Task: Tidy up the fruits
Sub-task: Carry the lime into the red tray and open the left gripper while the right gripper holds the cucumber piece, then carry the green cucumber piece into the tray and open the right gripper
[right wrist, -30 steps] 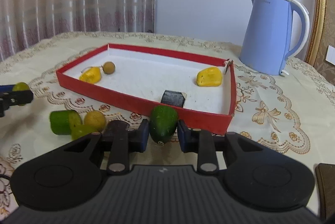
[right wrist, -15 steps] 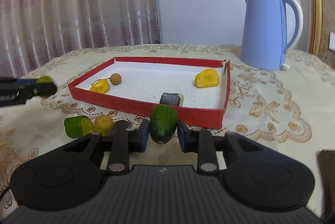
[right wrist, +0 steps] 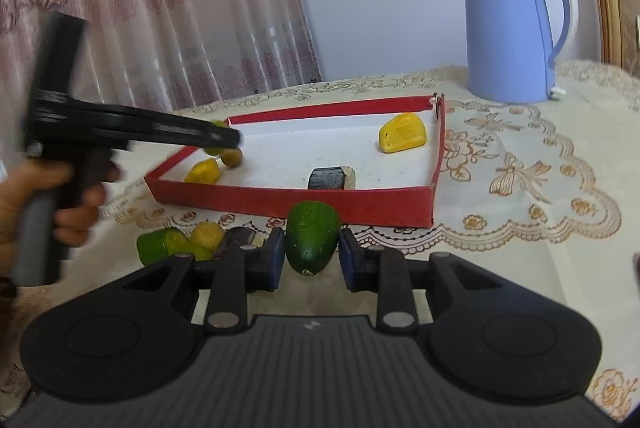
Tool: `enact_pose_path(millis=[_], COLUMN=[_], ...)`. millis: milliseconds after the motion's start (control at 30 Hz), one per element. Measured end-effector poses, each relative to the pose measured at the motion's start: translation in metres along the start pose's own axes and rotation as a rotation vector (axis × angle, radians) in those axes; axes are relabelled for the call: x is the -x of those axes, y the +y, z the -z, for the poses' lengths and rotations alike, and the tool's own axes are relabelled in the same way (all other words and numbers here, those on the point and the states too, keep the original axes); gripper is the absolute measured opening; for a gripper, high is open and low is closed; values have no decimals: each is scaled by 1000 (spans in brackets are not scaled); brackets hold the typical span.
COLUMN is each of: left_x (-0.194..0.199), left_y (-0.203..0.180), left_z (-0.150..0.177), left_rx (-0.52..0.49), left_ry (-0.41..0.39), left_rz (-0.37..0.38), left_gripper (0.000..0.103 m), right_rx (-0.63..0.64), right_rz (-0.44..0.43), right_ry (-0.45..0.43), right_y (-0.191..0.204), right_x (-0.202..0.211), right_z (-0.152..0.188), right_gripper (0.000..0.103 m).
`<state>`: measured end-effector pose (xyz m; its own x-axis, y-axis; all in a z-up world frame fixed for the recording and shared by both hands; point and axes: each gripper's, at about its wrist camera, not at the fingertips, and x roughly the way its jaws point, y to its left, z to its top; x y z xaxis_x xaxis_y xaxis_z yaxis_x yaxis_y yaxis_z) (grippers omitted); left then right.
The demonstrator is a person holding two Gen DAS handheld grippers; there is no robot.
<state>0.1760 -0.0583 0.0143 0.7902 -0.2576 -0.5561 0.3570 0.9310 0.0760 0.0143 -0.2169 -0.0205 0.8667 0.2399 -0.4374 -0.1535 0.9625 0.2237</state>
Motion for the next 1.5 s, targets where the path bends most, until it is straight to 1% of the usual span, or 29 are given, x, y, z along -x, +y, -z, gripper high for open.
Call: enact_pose_path(millis=[100,167,200,233,267,300,333,400,500,600,700,800,867,967,1033,1100,1167,1200,1433,1500], left_x=[-20,-28,-32,-35,-36,-36,-33,-22,3,34,66,86,94,98,97,96,97,99,105,104], left_y=[-4,-7,-8,-9,-9,-8,-7,-5,3,15,24,27,27,22,21,23,27,29,34,35], left_z=[-9,-15,-19,-22,-24,-26,-26,-24,-19,-4,23,52,69,85,94,98,99,101,109,110], left_rx=[-4,-7,-14,-11,-1,12,21,27,24,58,107,165,205,199,211,224,250,263,311,316], left_ry=[24,17,18,27,34,34,22,-19,-54,-71,-83,-93,-81,-39,-42,-33,-44,-59,-84,-76], left_rz=[-7,12,35,61,70,63,40,-14,-101,-149,-197,-234,-249,-257,-287,-297,-295,-296,-283,-280], left_gripper=[36,37,37,41,45,60,74,85,86,94,95,95,95,95,95,97,98,103,103,103], right_rx=[-13,-11,-12,-14,-16,-17,-19,-24,-27,-25,-23,-17,-11,-5,2,12,17,15,41,51], right_rz=[-8,-10,-11,-10,-9,-10,-11,-9,-8,-3,3,12,20,35,49,60,68,68,79,81], right_ry=[2,6,8,10,11,10,11,11,10,4,3,2,-1,-4,-3,-7,-11,-13,-34,-38], right_y=[-2,-2,-2,-2,-3,-4,-4,-5,-5,-5,-4,-2,-1,0,2,4,5,6,14,16], right_x=[-1,-2,-3,-4,-3,-4,-4,-4,-3,-2,-2,-1,0,0,0,1,1,2,4,4], right_z=[0,0,0,0,0,0,0,0,0,0,1,1,1,1,0,0,0,-1,-8,-12], right_gripper=[27,27,27,27,27,27,27,27,27,27,27,27,27,27,27,27,27,27,28,28])
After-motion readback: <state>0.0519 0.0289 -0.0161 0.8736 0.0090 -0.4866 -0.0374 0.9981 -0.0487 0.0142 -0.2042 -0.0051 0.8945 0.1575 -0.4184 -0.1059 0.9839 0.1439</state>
